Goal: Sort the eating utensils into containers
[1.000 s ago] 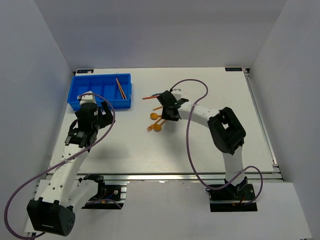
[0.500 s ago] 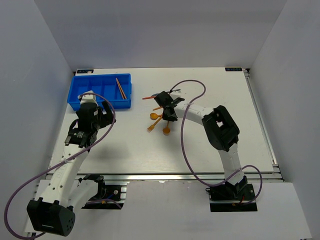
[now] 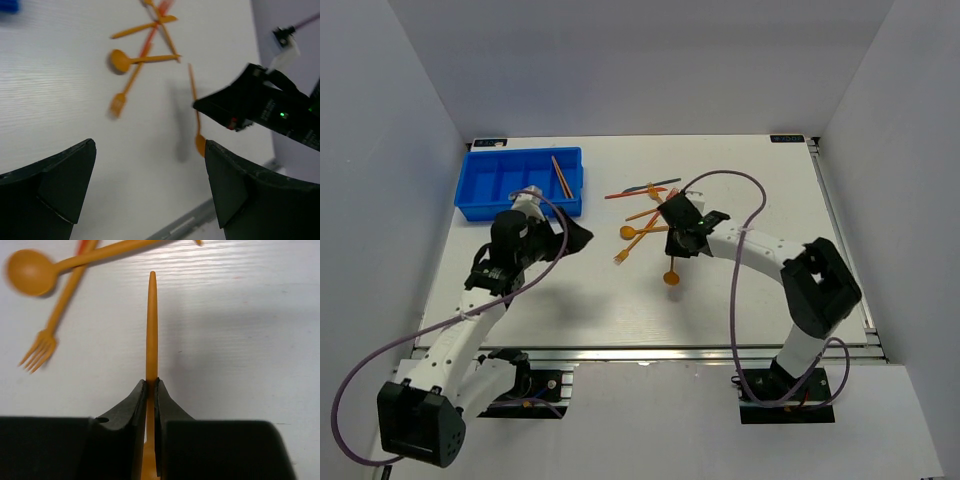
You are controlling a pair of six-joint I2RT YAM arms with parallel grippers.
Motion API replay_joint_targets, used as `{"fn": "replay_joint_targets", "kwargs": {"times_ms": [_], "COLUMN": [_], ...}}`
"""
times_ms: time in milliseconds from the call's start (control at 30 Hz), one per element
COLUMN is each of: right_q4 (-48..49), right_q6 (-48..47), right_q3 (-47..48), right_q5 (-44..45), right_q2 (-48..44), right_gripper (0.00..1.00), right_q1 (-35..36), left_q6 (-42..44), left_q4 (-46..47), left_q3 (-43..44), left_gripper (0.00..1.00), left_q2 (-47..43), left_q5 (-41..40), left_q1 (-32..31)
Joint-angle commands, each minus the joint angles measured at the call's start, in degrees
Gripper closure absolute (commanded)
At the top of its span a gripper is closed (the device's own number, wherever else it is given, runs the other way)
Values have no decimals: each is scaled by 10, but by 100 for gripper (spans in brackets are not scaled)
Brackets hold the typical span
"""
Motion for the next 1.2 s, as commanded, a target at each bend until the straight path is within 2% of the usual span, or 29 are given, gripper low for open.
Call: {"fn": "replay_joint_targets", "kwargs": {"times_ms": [0, 67, 133, 167, 233, 367, 467, 600, 633, 733, 767, 833, 867, 900, 933, 967, 1000, 1067, 1100, 1133, 1167], "right_q4": [69, 119, 222, 256, 333, 363, 367, 377, 381, 384, 386, 383, 378, 363, 353, 341, 310, 267, 206, 205, 189], "right_q6": [-65, -91, -94, -90, -83, -71, -71, -68, -70, -69, -68, -65, -61, -58, -56, -51, -51, -48, -56, -56, -65], "right_q3": [-19, -46, -101, -119, -152, -155, -150, -146, -145, -133, -130, -120, -117, -115, -111, -111, -110, -108, -104, -104, -104], "right_q5": [-107, -191, -255, -300, -336, -367, -356, -344, -344, -334, -333, -314, -305, -294, -280, -250, -231, -150, -94, -93, -78], "right_q2": [-50, -91, -143, -158, -195, -216, -221, -225, -224, -216, -212, -205, -203, -204, -206, -210, -220, -230, -242, -242, -250], "right_gripper": [100, 100, 100, 100, 100, 100, 100, 100, 100, 100, 100, 100, 100, 97, 80, 58, 30, 13, 11, 11, 11], "right_q1": [3, 6, 6, 7, 10, 23, 39, 49, 50, 57, 58, 58, 58, 58, 57, 56, 55, 54, 50, 50, 48], "left_q6": [-87, -97, -105, -111, -125, -132, -133, -133, -135, -138, -138, -137, -136, -134, -110, -96, -58, -12, 70, 71, 85], "left_q4": [147, 177, 199, 210, 234, 243, 224, 206, 207, 211, 211, 200, 191, 180, 132, 108, 57, -11, -119, -120, -178], "left_q3": [1, 22, 32, 36, 37, 44, 54, 56, 55, 56, 57, 65, 70, 78, 90, 125, 147, 204, 318, 319, 396], "left_gripper": [2, 2, 2, 2, 2, 5, 18, 27, 33, 61, 80, 100, 100, 100, 100, 100, 100, 100, 100, 100, 100], "left_q2": [15, 47, 79, 88, 110, 133, 145, 149, 149, 149, 149, 149, 149, 149, 151, 160, 168, 212, 260, 291, 321], "left_q5": [104, 73, 51, 44, 38, 2, -17, -45, -46, -42, -42, -54, -63, -76, -92, -128, -136, -213, -276, -321, -362], "left_q1": [-61, -119, -157, -163, -175, -187, -190, -194, -194, -194, -194, -194, -194, -194, -192, -189, -171, -143, -101, -100, -66]}}
